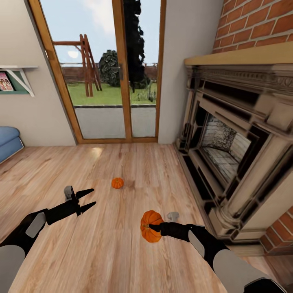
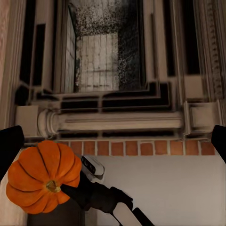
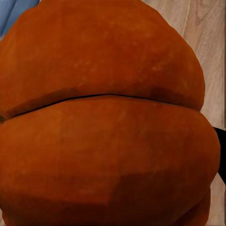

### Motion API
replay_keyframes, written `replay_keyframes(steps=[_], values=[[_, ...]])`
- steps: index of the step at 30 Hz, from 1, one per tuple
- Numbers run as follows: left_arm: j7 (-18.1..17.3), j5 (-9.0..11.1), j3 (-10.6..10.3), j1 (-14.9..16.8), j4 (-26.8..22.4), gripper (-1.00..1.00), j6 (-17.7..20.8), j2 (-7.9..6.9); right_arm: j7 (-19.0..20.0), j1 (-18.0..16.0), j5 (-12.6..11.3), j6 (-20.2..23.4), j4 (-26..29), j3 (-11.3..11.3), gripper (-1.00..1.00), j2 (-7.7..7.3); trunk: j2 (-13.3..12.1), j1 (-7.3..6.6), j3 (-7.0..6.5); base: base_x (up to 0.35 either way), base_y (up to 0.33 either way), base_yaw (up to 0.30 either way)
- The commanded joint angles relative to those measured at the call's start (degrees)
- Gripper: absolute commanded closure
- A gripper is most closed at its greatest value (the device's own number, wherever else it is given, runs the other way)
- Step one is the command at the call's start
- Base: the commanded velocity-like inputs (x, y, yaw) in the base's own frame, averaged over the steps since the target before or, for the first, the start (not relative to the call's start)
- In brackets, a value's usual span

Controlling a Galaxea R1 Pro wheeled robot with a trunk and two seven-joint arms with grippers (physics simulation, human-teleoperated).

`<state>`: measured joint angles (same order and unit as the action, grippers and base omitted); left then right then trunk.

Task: Place each of the two pumpkins and all three candles from the living room inside a cabinet in the living room (use any cabinet), then make sure every cabinet is closed, and position the cauldron so it is next to a table in the living room.

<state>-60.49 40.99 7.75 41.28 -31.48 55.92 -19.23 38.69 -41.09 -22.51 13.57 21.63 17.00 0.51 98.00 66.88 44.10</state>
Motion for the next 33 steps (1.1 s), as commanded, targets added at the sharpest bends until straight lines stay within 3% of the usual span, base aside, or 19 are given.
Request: replay_keyframes(steps=[1, 33], values=[[-0.15, -0.04, 0.08, 0.03, 0.03, -1.0, 0.24, -0.01, -0.1, -0.05, -0.8, 0.49, 0.08, 0.14, 1.0, 0.0, 0.02, 0.03, 0.05, 0.337, 0.0, 0.0], [-0.15, -0.04, 0.08, 0.01, 0.05, -1.0, 0.24, -0.01, 0.06, -0.05, -0.74, 0.51, 0.17, 0.14, 1.0, -0.02, 0.02, 0.03, 0.05, 0.337, 0.0, 0.0]])
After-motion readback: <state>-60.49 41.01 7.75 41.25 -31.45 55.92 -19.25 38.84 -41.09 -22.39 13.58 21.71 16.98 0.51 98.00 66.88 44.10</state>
